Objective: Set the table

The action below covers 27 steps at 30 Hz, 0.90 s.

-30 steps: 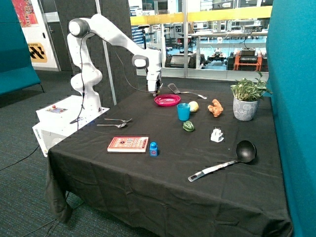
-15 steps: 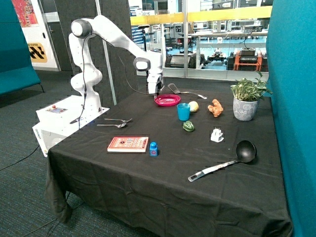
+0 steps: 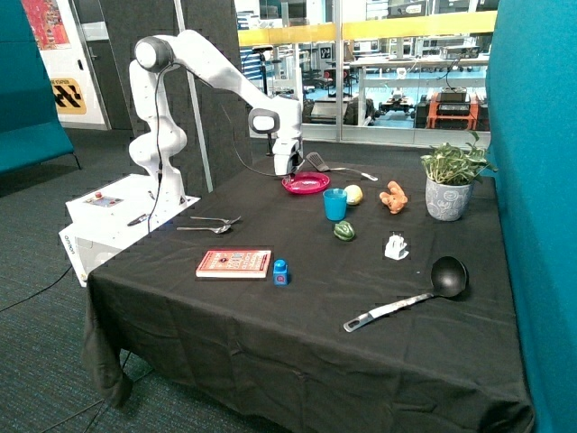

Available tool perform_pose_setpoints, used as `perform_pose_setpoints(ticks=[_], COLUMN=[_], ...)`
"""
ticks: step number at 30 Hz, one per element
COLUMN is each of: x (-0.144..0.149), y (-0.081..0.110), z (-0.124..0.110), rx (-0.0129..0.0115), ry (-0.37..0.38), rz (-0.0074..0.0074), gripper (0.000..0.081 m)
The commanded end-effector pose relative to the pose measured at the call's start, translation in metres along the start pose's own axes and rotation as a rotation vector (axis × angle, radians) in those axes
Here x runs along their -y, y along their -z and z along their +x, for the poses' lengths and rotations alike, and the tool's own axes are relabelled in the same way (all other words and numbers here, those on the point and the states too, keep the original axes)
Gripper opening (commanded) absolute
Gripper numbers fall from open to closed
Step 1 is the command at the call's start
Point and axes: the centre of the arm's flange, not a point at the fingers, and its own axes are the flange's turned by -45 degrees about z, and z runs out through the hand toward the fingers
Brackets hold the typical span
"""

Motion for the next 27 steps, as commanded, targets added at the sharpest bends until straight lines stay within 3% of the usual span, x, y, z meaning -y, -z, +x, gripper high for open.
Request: perform_pose_setpoints(ticks=[1,27], x=[0.002,0.006], y=[-0.011,-0.036], z=[0.006,0.013], rx=[-0.0008,-0.0008], ry=[-0.005,0.006], rz=[-0.0018,-0.0018], gripper=[0.0384,0.0343])
